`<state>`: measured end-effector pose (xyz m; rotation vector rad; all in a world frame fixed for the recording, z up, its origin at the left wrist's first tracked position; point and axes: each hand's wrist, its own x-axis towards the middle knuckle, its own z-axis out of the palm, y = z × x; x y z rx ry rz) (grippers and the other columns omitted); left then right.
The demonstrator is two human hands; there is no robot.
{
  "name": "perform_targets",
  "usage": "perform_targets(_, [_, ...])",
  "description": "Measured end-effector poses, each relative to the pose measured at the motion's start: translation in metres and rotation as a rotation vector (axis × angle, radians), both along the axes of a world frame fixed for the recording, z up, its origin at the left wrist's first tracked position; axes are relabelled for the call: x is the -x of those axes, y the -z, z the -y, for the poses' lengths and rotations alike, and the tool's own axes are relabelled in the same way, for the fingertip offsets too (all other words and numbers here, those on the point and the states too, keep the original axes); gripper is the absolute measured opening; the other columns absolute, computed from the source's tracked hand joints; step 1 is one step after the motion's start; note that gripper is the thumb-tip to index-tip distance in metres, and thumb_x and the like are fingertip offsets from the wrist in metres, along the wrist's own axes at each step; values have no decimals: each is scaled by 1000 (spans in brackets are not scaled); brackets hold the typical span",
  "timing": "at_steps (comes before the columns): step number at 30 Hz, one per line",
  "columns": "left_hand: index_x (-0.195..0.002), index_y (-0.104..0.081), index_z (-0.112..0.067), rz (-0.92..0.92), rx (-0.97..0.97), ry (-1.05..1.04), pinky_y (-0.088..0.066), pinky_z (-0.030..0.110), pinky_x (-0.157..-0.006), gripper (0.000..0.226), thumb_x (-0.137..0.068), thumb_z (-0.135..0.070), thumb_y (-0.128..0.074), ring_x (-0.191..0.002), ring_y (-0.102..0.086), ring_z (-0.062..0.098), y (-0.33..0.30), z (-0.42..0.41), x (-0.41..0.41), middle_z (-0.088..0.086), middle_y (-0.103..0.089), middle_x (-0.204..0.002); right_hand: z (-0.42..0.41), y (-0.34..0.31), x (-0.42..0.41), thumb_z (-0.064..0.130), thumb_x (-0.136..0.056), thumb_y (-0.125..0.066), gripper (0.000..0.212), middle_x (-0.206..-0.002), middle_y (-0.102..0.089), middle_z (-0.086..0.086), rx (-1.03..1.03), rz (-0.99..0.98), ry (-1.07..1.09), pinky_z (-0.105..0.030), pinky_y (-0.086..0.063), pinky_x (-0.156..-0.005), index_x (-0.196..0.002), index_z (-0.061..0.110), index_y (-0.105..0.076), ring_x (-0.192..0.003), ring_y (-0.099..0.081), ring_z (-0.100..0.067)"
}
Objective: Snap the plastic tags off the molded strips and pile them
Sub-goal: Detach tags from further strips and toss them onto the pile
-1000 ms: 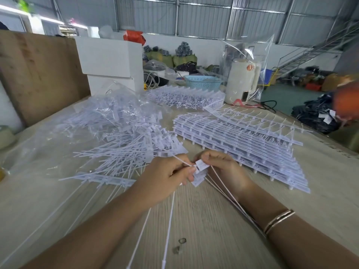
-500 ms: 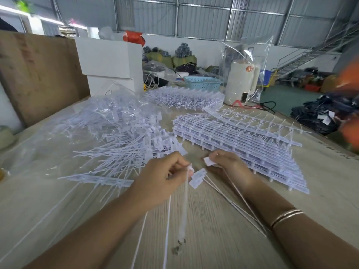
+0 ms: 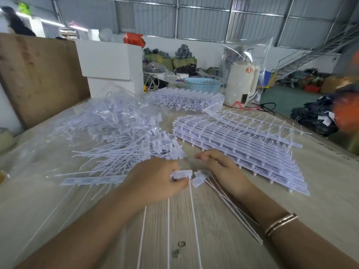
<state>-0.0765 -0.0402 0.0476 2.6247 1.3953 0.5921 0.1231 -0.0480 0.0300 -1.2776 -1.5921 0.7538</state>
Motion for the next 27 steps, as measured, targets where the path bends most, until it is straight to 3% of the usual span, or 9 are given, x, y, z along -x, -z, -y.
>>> perform_targets(5, [-81,-42,-22,-111,-148,47,-27,28,-55,32,-87,-53,-44,-70,-55,16,-14,-6,-14,-6,-56,-77,4,-6,14,15,-92,-54,24,-92,-60,-2,-65,140,-147,-22,-42,-86,-84,2,-72,-91,-58,-10])
perform_targets(8, [-85,-43,-26,-40,-54,97,-31,29,-56,30,-85,-55,-51,-66,-56,12,-19,-12,-16,-7,-59,-74,8,-11,12,12,-92,-54,25,-85,-58,-10,-19,-30,-142,-28,-41,-78,-81,-5,-69,-81,-56,-15])
perform_targets(10, [-89,-47,-31,74,40,133,-32,26,-52,24,-85,-53,-55,-56,-50,5,-21,-14,-13,-9,-57,-68,10,-13,9,15,-92,-53,24,-83,-58,-12,51,-158,-105,-34,-41,-77,-83,-3,-66,-79,-56,-19])
perform_targets(12, [-94,-50,-32,125,-2,151,-30,24,-51,18,-86,-47,-56,-52,-46,2,-17,-15,-10,-11,-55,-68,12,-13,8,21,-93,-51,25,-81,-61,-11,107,-150,-81,-36,-41,-79,-86,2,-66,-79,-57,-17])
perform_targets(14, [-102,-52,-30,162,-33,175,-31,26,-53,12,-90,-35,-54,-55,-48,5,-12,-15,-8,-11,-55,-73,12,-11,8,24,-93,-49,28,-79,-63,-8,128,-142,-74,-36,-43,-80,-84,4,-65,-77,-59,-16])
perform_targets(16, [-112,-53,-30,216,-32,211,-38,27,-59,22,-91,-22,-53,-64,-53,8,-8,-12,-5,-11,-57,-84,11,-10,8,28,-93,-48,28,-83,-64,-8,144,-201,-32,-41,-44,-88,-82,8,-64,-84,-60,-22])
perform_targets(20, [-120,-53,-24,172,-179,155,-41,29,-78,29,-91,-25,-55,-98,-54,13,0,-9,-6,-3,-61,-110,11,-8,7,30,-94,-51,23,-83,-63,4,139,-192,-70,-33,-43,-85,-78,20,-63,-87,-60,-15])
perform_targets(25, [-120,-61,-18,184,-214,174,-43,27,-76,29,-93,-26,-54,-94,-61,17,3,-10,-7,1,-68,-107,13,-14,10,10,-90,-59,8,-72,-61,14,46,-155,-128,-20,-43,-72,-88,6,-65,-70,-57,-4])
perform_targets(27, [-122,-61,-18,204,-213,176,-42,24,-73,30,-94,-26,-54,-90,-63,16,4,-10,-7,0,-70,-104,13,-16,9,6,-90,-58,9,-82,-67,2,10,-143,-127,-31,-47,-74,-92,1,-64,-75,-59,-19])
